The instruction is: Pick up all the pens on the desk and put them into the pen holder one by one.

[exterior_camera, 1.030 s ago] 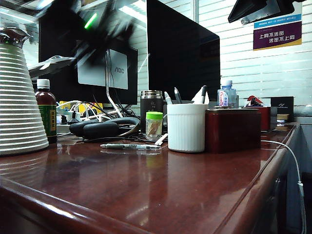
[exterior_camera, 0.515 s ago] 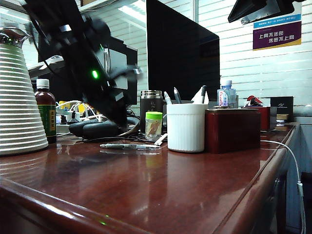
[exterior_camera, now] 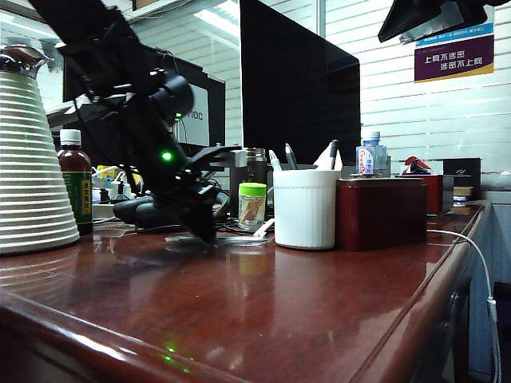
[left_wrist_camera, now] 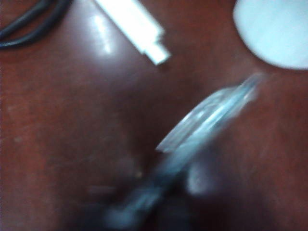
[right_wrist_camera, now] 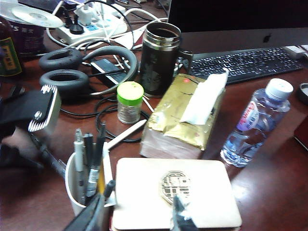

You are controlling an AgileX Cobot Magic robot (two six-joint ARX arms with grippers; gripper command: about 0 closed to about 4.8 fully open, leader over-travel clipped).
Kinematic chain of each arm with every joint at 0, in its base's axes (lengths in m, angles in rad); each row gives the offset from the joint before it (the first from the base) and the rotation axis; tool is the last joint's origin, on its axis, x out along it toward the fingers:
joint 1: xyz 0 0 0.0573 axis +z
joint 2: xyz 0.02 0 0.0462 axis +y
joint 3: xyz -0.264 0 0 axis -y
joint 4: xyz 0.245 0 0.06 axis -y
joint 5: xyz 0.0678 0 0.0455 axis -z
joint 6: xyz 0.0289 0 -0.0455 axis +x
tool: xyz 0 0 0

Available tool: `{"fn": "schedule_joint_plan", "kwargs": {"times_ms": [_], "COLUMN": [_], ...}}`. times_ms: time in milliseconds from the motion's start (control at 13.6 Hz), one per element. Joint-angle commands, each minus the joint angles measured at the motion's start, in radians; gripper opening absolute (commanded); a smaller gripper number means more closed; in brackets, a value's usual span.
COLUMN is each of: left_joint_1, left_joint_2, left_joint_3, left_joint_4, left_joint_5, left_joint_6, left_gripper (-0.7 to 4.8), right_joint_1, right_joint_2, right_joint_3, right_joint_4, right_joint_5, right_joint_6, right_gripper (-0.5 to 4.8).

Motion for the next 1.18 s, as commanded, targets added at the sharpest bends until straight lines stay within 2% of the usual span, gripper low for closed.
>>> {"fn": "schedule_joint_plan", "kwargs": {"times_ms": [74, 221, 442, 662, 736, 810, 883, 1030, 1104, 1177], "left_joint_1": [0.002, 0.002, 0.002, 0.002, 0.002, 0.002, 0.002, -0.026, -0.053, -0.079], "left_joint_2": [0.012, 0.011, -0.118, -0.283, -0.314, -0.322, -0.320, -0.320, -0.314, -0.293], "left_joint_3": [-0.005, -0.005, 0.001, 0.001, 0.001, 0.001, 0.000, -0.014, -0.075, -0.187], "left_joint_4": [-0.028, -0.028, -0.004, 0.047, 0.138, 0.313, 0.413, 0.515, 0.661, 0.908], "left_joint_5": [-0.022, -0.023, -0.021, 0.116, 0.180, 0.256, 0.296, 0.296, 0.296, 0.288], "left_joint_6": [-0.085, -0.085, -0.170, -0.310, -0.399, -0.574, -0.676, -0.755, -0.804, -0.913], "left_gripper": [-0.06, -0.06, -0.06, -0.06, -0.06, -0.06, -0.06, -0.06, -0.06, -0.06], "right_joint_1": [0.000, 0.000, 0.000, 0.001, 0.000, 0.001, 0.000, 0.000, 0.000, 0.000], "right_joint_2": [-0.006, -0.006, -0.005, -0.005, -0.005, -0.005, -0.005, -0.005, -0.005, -0.005], "right_joint_3": [0.005, 0.005, 0.005, 0.005, 0.005, 0.005, 0.005, 0.005, 0.005, 0.005], "right_joint_4": [0.016, 0.015, 0.021, 0.038, 0.038, 0.038, 0.041, 0.061, 0.060, 0.060], "right_joint_5": [0.002, 0.002, 0.001, -0.026, -0.026, -0.025, -0.026, -0.026, -0.026, -0.025], "right_joint_6": [-0.003, -0.003, -0.006, -0.005, -0.005, -0.006, -0.006, -0.006, -0.005, -0.006], "right_gripper": [1.84, 1.84, 1.84, 1.84, 1.84, 1.84, 1.84, 1.84, 1.84, 1.84]}}
